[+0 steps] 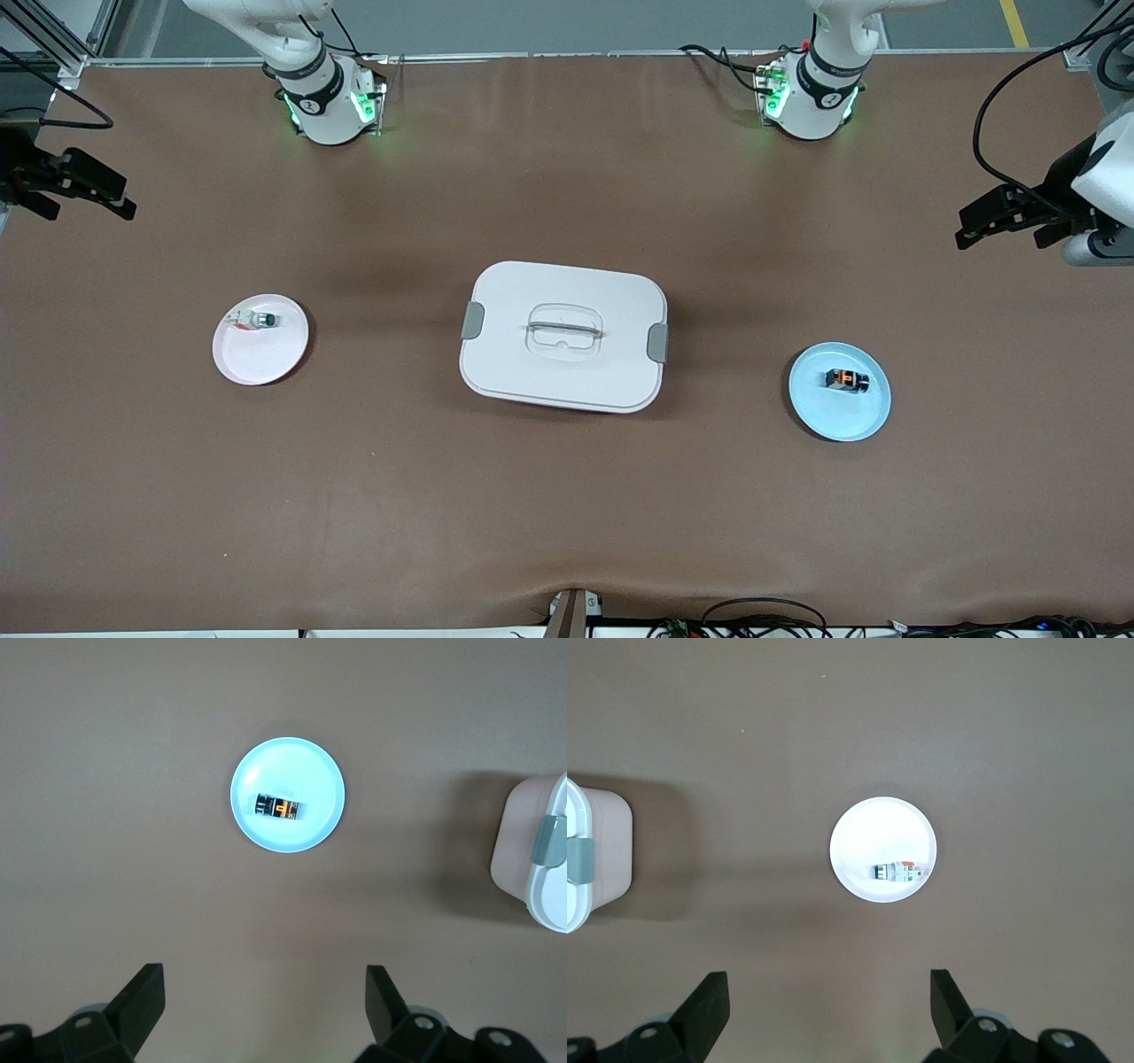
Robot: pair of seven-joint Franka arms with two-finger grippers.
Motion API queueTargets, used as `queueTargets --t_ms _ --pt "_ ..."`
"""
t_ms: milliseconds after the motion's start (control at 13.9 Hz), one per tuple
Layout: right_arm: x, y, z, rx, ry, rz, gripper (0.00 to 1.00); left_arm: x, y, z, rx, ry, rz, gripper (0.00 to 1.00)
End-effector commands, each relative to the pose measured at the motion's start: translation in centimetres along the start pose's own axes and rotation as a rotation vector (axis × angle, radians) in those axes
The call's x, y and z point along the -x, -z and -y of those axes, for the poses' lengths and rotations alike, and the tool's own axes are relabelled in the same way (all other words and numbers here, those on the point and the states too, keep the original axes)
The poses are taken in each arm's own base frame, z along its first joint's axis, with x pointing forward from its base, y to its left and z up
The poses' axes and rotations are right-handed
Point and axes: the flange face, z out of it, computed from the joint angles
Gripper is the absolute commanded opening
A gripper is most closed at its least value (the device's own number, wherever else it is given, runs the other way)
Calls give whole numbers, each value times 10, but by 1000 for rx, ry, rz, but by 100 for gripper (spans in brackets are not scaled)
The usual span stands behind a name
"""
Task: Transfer orange switch to right arm and place
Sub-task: 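Move the left gripper toward the switch on the light-blue plate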
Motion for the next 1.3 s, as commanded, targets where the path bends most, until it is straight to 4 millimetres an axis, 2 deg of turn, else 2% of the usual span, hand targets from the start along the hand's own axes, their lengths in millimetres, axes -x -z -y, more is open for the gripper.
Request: queueTargets --t_ms 0,720,936,1224 --pt "8 2 0 12 -10 -12 100 1 5 1 -1 -7 8 100" --pt "7 2 -1 12 -12 -12 100 1 10 3 10 2 -2 100" --pt "8 1 0 10 -13 -9 100 -1 -1 5 11 8 22 100" --pt "7 1 1 10 -10 -9 100 -12 -44 13 11 10 107 100"
